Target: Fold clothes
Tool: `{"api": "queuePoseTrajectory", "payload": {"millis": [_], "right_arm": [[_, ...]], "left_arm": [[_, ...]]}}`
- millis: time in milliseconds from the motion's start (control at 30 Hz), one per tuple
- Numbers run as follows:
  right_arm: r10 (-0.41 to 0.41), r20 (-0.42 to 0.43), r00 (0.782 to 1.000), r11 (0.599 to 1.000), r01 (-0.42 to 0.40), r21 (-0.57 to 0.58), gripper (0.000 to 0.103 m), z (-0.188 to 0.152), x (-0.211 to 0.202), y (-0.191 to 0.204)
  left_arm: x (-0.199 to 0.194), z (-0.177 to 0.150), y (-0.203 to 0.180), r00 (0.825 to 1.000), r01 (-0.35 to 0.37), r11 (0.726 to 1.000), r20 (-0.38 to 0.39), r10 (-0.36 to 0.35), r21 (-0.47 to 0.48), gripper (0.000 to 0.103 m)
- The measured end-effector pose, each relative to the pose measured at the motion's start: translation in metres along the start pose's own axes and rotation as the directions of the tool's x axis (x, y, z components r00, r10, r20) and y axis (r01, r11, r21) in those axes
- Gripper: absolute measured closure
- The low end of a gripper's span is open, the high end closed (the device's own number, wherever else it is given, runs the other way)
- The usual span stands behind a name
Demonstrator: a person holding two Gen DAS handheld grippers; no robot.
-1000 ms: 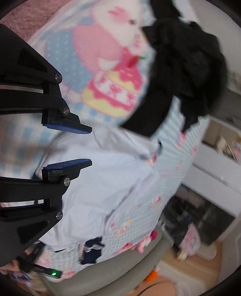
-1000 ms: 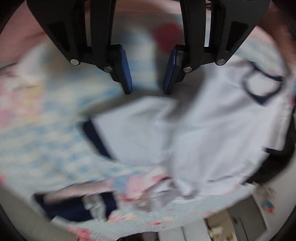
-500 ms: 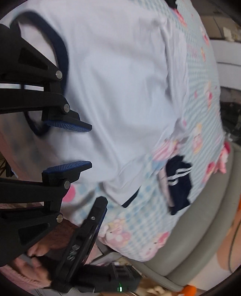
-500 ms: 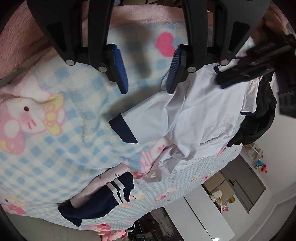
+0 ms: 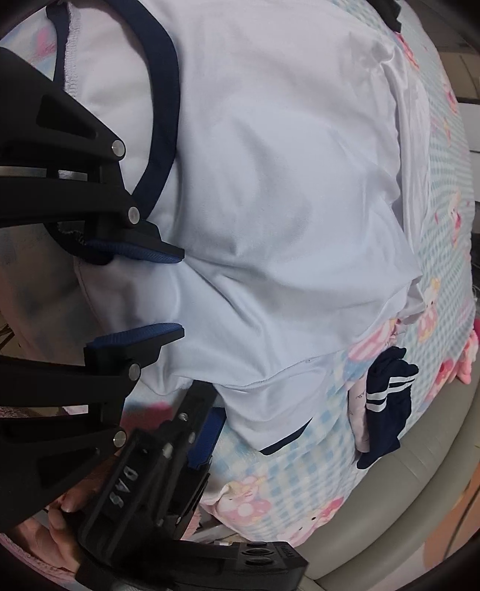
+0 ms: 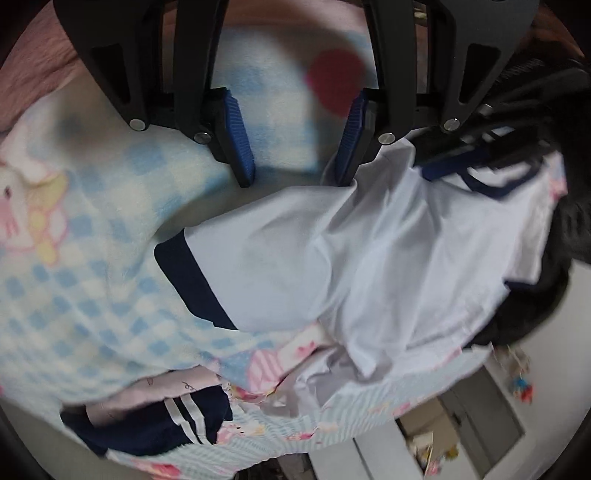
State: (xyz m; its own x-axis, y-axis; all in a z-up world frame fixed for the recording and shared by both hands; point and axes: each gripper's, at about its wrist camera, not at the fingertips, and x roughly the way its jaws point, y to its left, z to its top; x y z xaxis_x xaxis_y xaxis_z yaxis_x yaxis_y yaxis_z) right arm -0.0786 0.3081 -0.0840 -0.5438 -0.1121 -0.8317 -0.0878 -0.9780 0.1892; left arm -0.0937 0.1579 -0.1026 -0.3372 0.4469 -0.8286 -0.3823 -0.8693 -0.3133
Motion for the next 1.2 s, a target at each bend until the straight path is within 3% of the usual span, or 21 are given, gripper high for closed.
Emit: {"api": "queuePoseTrajectory", "payload": {"millis": [133,167,267,333,400,467,567,667,833,933,1067,1133,1200], "right_arm": [[-0.194,0.015,0.981,0.978,0.195,-0.068,0.058,-0.007,-0.006,0.001],[-0.211,0.025,0.977,0.976,0.212,-0.049,0.058,-0.008,-0.010,-0.003],[-0.126,0.116,0.985,0.992,0.122,0.037,0.058,-0.007,-0.035,-0.013],[-0.050,0.207,0.977,0.998,0.039,0.059,0.056,-0.005,-0.053,-0.014],[-0.003,0.233,0.973,1.000,-0.004,0.031,0.054,-0.004,-0.056,-0.007],[-0.017,0.175,0.984,1.000,0.018,-0.005,0.054,-0.002,-0.040,0.003],[-0.103,0.050,0.993,0.993,0.106,-0.050,0.054,-0.004,-0.008,0.007],[-0.169,-0.020,0.985,0.983,0.167,-0.078,0.054,-0.006,0.005,0.005],[-0.229,-0.021,0.973,0.971,0.227,-0.075,0.054,-0.015,-0.008,-0.001],[-0.221,0.030,0.975,0.975,0.222,-0.026,0.054,-0.015,-0.023,-0.009],[-0.126,0.153,0.980,0.991,0.118,0.059,0.053,-0.009,-0.050,-0.020],[-0.092,0.166,0.982,0.995,0.083,0.060,0.052,0.001,-0.049,-0.019],[-0.094,0.121,0.988,0.995,0.088,0.051,0.052,0.001,-0.034,-0.016]], "left_arm": [[-0.005,-0.005,-0.003,1.000,0.002,0.999,-0.003,-0.002,0.035,0.064],[-0.009,-0.006,-0.003,1.000,0.006,0.999,0.005,-0.007,0.038,0.064],[-0.039,-0.002,-0.002,0.988,0.056,0.998,0.146,-0.058,0.016,0.060],[-0.057,0.011,-0.007,0.972,0.060,0.998,0.224,-0.067,0.036,0.041],[-0.051,0.026,-0.011,0.981,-0.014,0.999,0.196,0.005,0.046,0.041],[-0.035,0.032,-0.011,0.986,-0.086,0.995,0.147,0.078,0.051,0.041],[-0.013,0.022,-0.009,0.989,-0.136,0.989,0.074,0.131,0.063,0.041],[-0.002,0.003,-0.012,0.982,-0.186,0.977,0.035,0.184,0.101,0.041],[-0.014,-0.001,-0.002,0.988,-0.152,0.985,-0.012,0.154,0.078,0.041],[-0.026,0.001,0.003,0.996,-0.091,0.995,0.030,0.090,0.040,0.041],[-0.029,0.008,-0.003,0.995,-0.049,0.997,0.086,0.045,0.052,0.041],[-0.021,0.009,-0.007,0.996,-0.060,0.996,0.062,0.056,0.062,0.041],[-0.013,0.009,-0.010,0.997,-0.071,0.995,0.038,0.069,0.072,0.041]]}}
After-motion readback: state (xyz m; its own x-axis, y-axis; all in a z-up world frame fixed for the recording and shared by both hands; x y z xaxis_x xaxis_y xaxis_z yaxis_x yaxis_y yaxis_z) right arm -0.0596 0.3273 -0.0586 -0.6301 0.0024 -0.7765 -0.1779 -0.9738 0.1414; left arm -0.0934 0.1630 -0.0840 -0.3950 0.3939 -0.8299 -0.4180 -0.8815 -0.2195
